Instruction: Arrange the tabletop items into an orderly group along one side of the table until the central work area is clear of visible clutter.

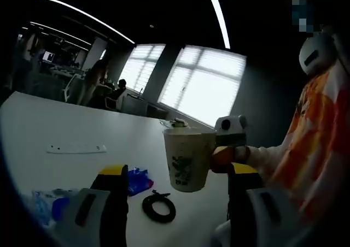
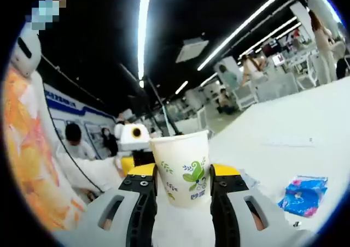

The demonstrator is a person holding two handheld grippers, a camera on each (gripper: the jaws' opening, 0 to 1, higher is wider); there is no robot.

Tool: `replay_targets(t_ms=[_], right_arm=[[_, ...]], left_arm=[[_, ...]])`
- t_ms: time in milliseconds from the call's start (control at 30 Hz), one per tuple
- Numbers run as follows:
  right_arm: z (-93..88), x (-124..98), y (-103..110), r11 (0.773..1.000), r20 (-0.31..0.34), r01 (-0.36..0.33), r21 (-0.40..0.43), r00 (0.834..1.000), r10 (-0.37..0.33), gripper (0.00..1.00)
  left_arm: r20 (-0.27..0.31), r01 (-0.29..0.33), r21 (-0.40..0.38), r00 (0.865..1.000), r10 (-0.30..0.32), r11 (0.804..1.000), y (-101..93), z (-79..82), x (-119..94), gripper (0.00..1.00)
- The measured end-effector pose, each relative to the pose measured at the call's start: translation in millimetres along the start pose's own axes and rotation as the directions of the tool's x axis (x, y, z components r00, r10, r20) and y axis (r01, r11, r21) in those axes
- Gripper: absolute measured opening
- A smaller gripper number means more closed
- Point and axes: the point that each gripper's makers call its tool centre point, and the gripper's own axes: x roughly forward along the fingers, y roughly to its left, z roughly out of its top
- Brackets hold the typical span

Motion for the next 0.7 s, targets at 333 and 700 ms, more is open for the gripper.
replay_targets(t_ms=[333, 700], right_arm=[[-16.5, 13, 16, 0.943, -0.089, 0.010, -0.333, 0.995, -0.042, 0.36], [-12.3, 8, 18, 0.932, -0.051, 0.011, -0.362, 0.998, -0.031, 0.35]], left_arm=[[-0.096, -0.094, 0.166, 0.989, 0.111, 0.982, -16.1, 10.8, 5, 0.62], [-0.174, -0.019, 0.206, 0.983, 0.056, 0.978, -29.0, -1.8, 12, 0.23]])
